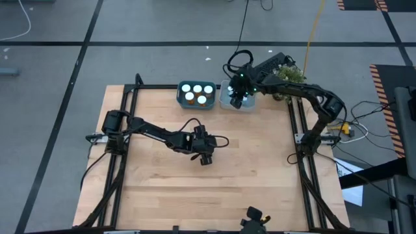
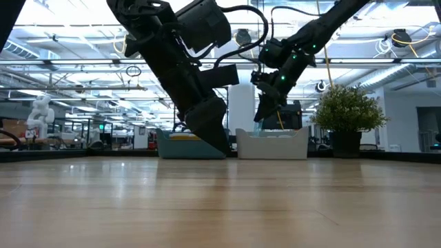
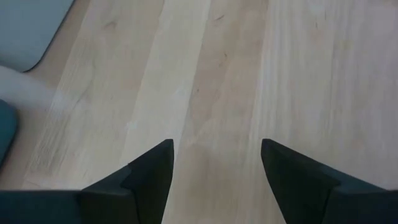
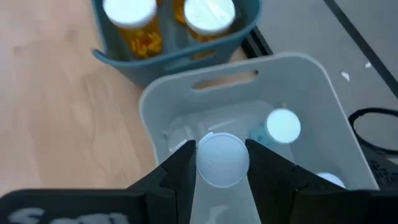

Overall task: Pick and place medicine bottles into bin by pill shape (circle, oval)
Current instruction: Put the blue pill bottle into the gray bin, then return to Home Position

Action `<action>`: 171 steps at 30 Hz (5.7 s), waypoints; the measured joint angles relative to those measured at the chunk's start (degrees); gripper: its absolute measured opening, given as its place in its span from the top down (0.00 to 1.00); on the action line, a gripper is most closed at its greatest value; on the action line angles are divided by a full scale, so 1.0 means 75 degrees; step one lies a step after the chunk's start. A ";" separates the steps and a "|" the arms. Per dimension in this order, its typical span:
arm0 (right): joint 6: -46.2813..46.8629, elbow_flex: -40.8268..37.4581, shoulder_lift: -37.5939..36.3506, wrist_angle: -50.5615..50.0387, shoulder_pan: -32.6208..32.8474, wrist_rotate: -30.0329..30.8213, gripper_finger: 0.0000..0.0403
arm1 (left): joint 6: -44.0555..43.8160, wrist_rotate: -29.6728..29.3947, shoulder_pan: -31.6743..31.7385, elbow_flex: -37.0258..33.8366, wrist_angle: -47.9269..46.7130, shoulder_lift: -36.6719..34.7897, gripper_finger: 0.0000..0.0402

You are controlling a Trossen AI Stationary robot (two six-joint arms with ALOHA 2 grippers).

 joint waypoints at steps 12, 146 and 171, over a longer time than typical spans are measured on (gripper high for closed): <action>-0.0172 0.0000 0.0432 -0.0236 -0.0028 0.0396 0.70 | 0.0059 0.0000 0.0005 -0.0003 0.0107 0.0003 0.39; -0.0659 -0.9291 -1.1981 0.4658 0.2866 -0.0998 1.00 | 0.1023 0.1751 0.0067 -0.8594 0.5150 -1.0941 0.95; 0.0207 -0.9343 -1.2809 0.3651 0.3574 0.0891 1.00 | 0.0941 0.1743 0.0067 -0.8591 0.5028 -1.0942 0.95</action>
